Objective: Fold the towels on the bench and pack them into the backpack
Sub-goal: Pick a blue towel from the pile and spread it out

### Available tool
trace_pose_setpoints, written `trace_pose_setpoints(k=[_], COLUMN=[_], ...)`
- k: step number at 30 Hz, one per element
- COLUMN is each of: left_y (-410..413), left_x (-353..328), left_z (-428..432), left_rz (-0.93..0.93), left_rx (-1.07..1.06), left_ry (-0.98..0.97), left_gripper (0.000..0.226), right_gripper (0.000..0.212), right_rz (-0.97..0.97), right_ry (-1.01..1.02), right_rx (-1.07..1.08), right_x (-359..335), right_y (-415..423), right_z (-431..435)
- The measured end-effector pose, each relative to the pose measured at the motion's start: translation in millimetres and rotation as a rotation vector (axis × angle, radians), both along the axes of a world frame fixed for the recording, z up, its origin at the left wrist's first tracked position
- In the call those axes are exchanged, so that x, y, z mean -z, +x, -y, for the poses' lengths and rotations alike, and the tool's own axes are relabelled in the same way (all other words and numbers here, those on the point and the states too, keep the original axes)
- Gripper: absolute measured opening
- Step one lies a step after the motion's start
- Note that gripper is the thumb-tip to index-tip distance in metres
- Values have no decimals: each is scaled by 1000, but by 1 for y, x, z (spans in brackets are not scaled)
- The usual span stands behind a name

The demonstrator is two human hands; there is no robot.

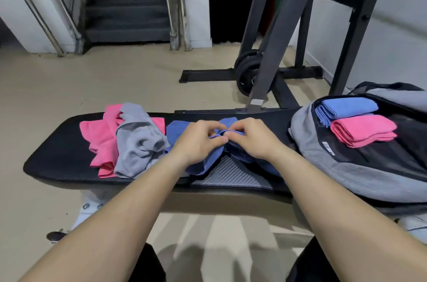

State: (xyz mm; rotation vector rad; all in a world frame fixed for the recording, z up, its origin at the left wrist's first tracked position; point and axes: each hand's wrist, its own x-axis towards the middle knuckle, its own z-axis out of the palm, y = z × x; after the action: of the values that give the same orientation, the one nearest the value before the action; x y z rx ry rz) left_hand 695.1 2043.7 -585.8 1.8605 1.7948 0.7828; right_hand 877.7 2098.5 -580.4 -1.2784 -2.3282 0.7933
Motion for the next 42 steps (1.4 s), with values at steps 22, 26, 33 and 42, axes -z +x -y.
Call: trace_pose_setpoints(k=[22, 26, 33, 42], left_y=[-37, -34, -7, -3], left_x=[-10, -20, -39, -41], left_z=[-1, 18, 43, 53], left_rz=[-25, 55, 310, 428], left_rx=[-331, -316, -227, -53], left_ry=[-9, -31, -105, -220], left_gripper=[15, 11, 30, 26], right_gripper=[11, 14, 14, 5], right_rz=[-293, -283, -245, -301], right_ry=[-101, -118, -146, -215], right_rx=[280, 279, 118, 114], right_x=[-10, -9, -16, -21], right_y=[75, 58, -1, 1], right_z=[-16, -7, 25, 41])
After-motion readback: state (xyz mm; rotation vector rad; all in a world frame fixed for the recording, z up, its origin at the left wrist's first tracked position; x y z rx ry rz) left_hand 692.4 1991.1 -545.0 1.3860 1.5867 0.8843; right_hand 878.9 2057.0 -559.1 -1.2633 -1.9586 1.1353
